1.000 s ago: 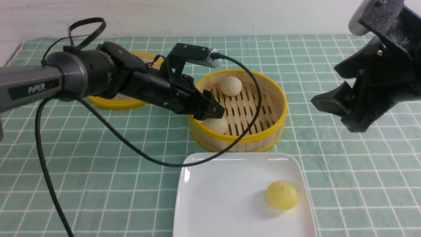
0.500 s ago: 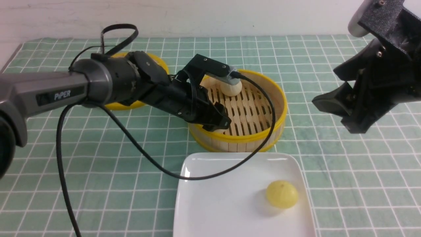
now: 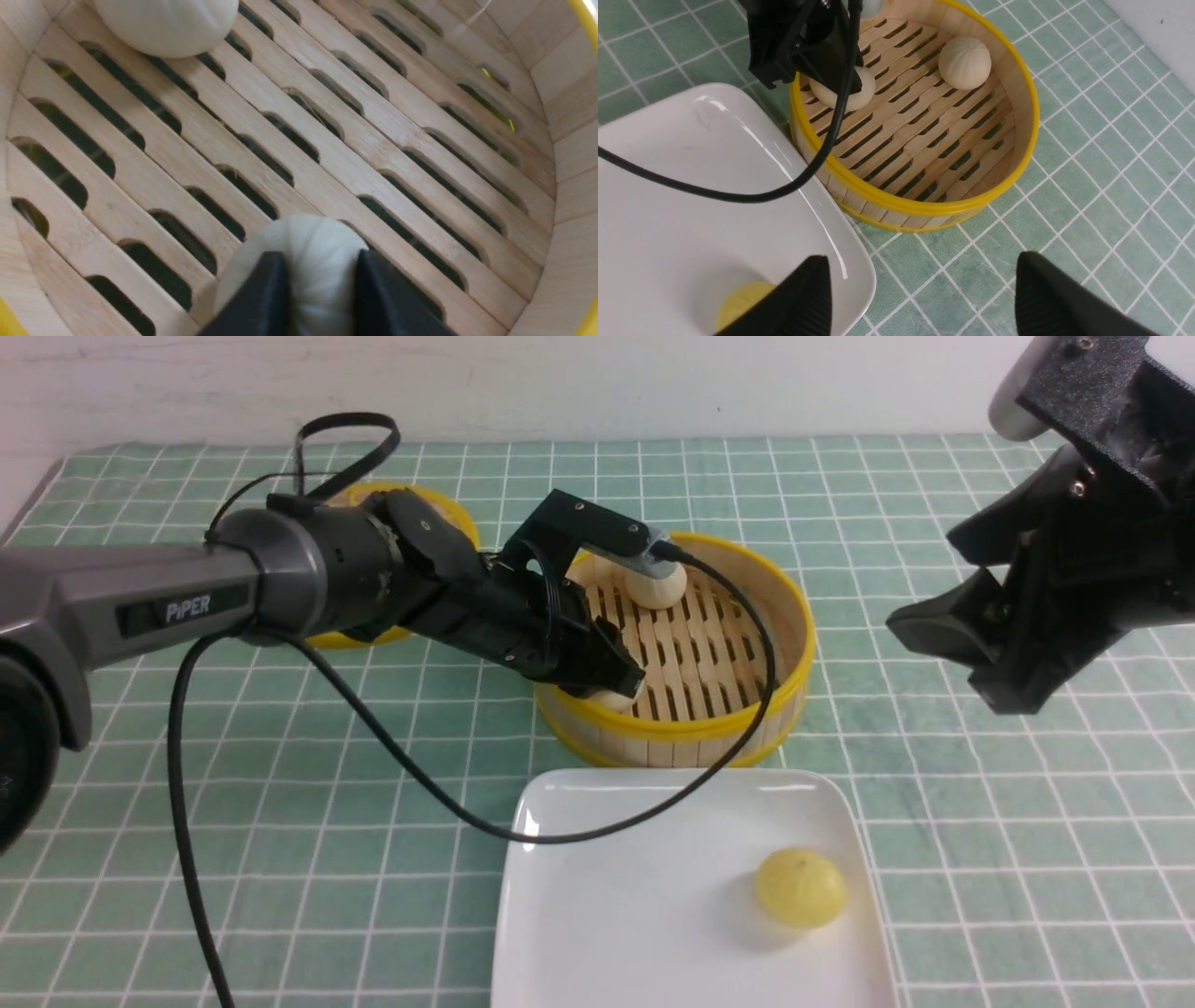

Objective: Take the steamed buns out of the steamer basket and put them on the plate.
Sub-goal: Use the left arm to grab the steamed stuffed bun that is closest to it, then use the left arm to put the steamed stuffed bun into the plate

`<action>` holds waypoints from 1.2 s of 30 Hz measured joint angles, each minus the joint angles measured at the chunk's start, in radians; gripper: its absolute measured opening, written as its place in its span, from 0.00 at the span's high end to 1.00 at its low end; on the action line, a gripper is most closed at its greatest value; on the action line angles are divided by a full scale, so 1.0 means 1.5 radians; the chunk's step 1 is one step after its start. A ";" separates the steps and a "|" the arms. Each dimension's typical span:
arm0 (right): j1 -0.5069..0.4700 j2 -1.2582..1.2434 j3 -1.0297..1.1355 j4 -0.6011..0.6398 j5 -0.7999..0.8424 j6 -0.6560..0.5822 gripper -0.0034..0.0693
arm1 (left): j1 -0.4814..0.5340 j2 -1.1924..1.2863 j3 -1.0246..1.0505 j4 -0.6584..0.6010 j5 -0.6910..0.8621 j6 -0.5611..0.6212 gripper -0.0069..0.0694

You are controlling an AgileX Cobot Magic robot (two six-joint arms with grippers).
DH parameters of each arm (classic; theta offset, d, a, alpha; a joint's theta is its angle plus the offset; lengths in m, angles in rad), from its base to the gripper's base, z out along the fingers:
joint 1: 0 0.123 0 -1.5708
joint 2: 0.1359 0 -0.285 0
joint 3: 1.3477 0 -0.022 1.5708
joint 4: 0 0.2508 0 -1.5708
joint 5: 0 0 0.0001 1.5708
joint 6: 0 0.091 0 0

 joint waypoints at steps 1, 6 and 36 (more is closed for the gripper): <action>0.000 0.000 0.000 0.000 0.000 0.000 0.24 | 0.000 0.000 0.000 0.000 -0.001 0.000 0.77; 0.000 0.000 0.000 0.000 -0.010 0.000 0.24 | 0.000 0.000 -0.001 0.000 -0.003 0.000 0.87; 0.000 -0.044 0.001 0.002 -0.045 0.000 0.24 | -0.001 -0.321 0.047 0.242 0.355 -0.351 0.87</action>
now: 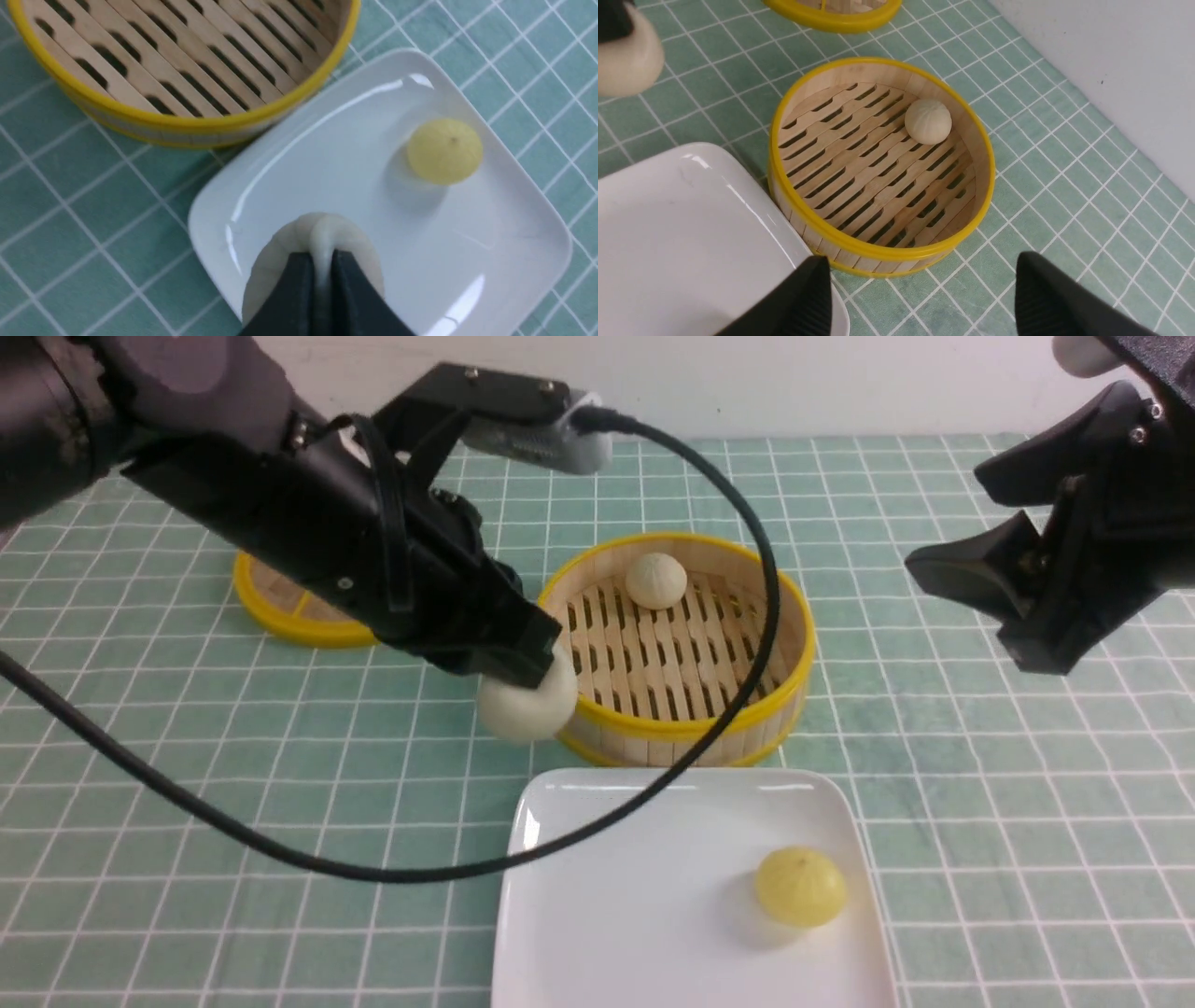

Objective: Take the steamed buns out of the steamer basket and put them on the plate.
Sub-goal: Use the left arm to put the steamed stuffed bun into the plate

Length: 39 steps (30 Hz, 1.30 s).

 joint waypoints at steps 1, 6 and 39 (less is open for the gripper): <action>0.000 -0.001 0.000 0.001 0.000 0.000 0.24 | 0.000 0.000 0.016 -0.014 0.000 0.004 0.87; 0.000 -0.003 0.000 0.017 0.003 0.000 0.24 | 0.000 0.000 0.134 -0.058 -0.047 0.042 0.87; 0.000 -0.003 0.001 0.053 0.056 0.000 0.24 | 0.000 0.159 0.234 -0.276 -0.263 0.332 0.84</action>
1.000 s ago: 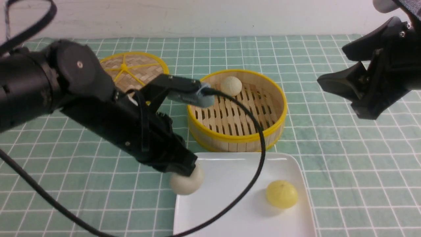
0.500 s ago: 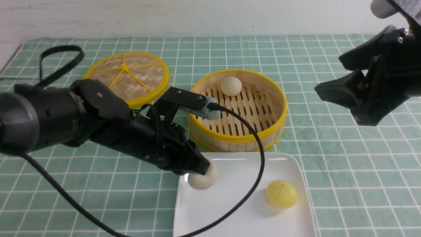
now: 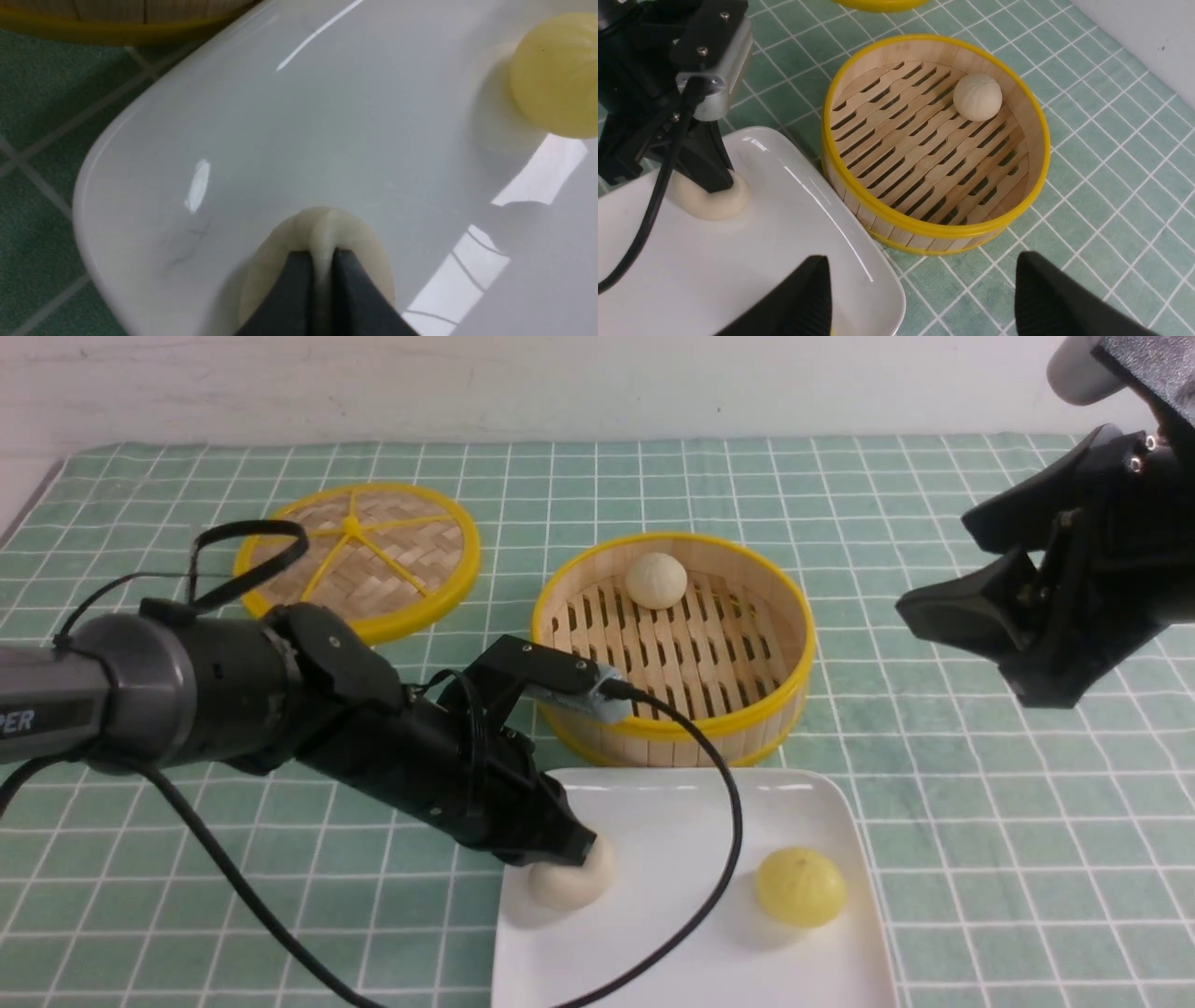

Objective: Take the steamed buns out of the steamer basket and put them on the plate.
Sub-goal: Use the left arm to put the steamed stuffed bun into the plate, then use the left arm to grab the steamed stuffed bun that is closest to it

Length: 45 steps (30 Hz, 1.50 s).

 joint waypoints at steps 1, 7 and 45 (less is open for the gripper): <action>0.000 0.000 0.000 0.000 0.000 0.000 0.24 | 0.000 0.000 0.000 0.000 0.000 0.000 0.83; 0.000 0.000 0.001 -0.003 0.000 0.000 0.24 | 0.000 0.000 -0.011 0.003 0.035 -0.001 0.59; 0.000 0.100 -0.118 -0.058 0.031 0.089 0.40 | 0.000 -0.252 -0.177 0.289 -0.068 -0.260 0.25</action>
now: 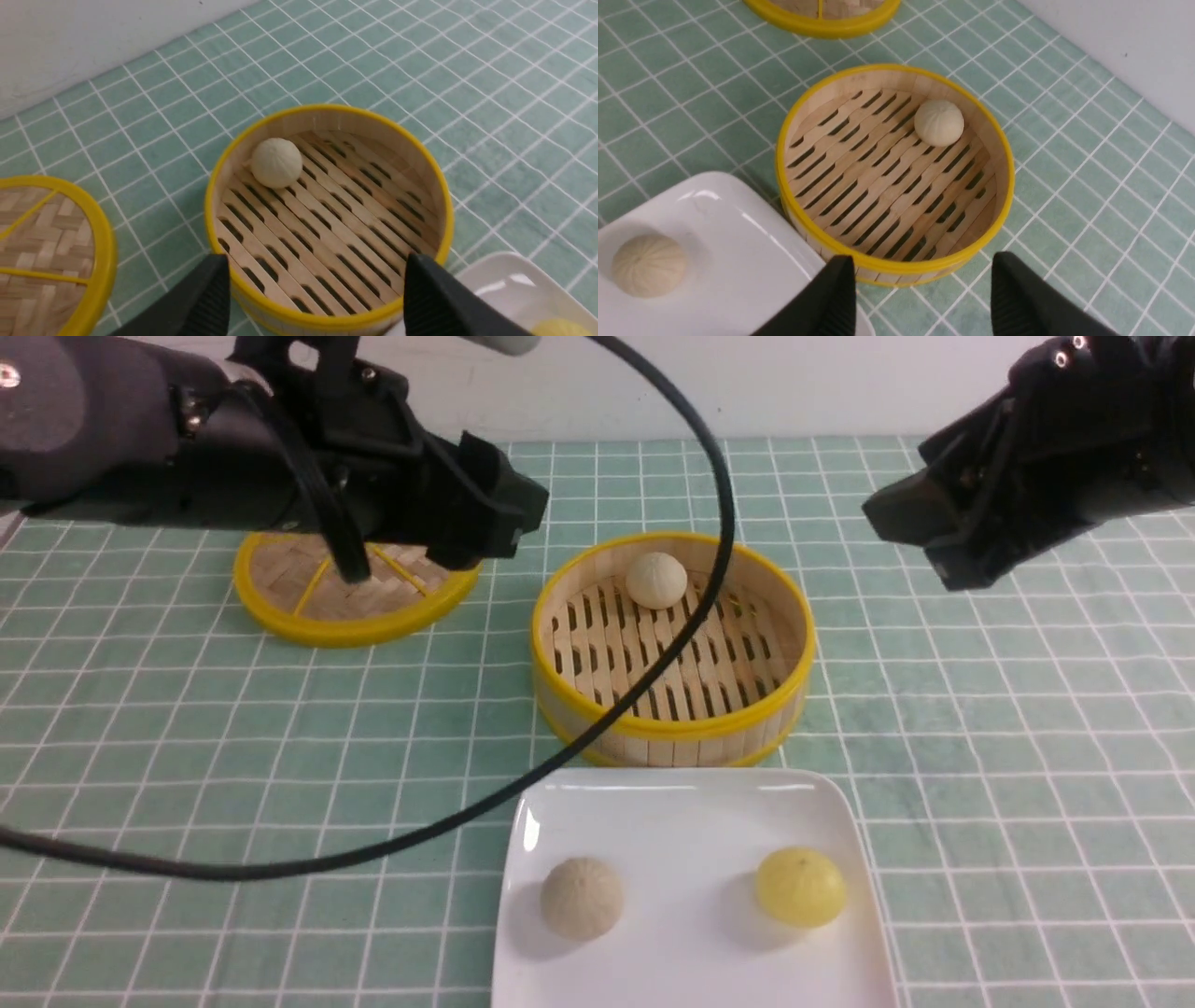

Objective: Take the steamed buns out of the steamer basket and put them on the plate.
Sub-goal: Use the left arm to grab the steamed stuffed bun that is closest to it

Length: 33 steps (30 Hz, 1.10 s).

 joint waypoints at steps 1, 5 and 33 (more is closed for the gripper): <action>0.000 0.000 0.000 0.000 0.014 0.007 0.40 | 0.000 0.023 -0.021 0.003 0.000 0.000 0.25; 0.000 0.000 0.000 -0.003 0.041 0.023 0.40 | 0.000 0.093 -0.100 0.007 0.010 -0.021 0.25; 0.000 -0.158 0.000 -0.202 0.134 0.155 0.40 | 0.020 0.542 -0.572 0.139 0.263 -0.204 0.25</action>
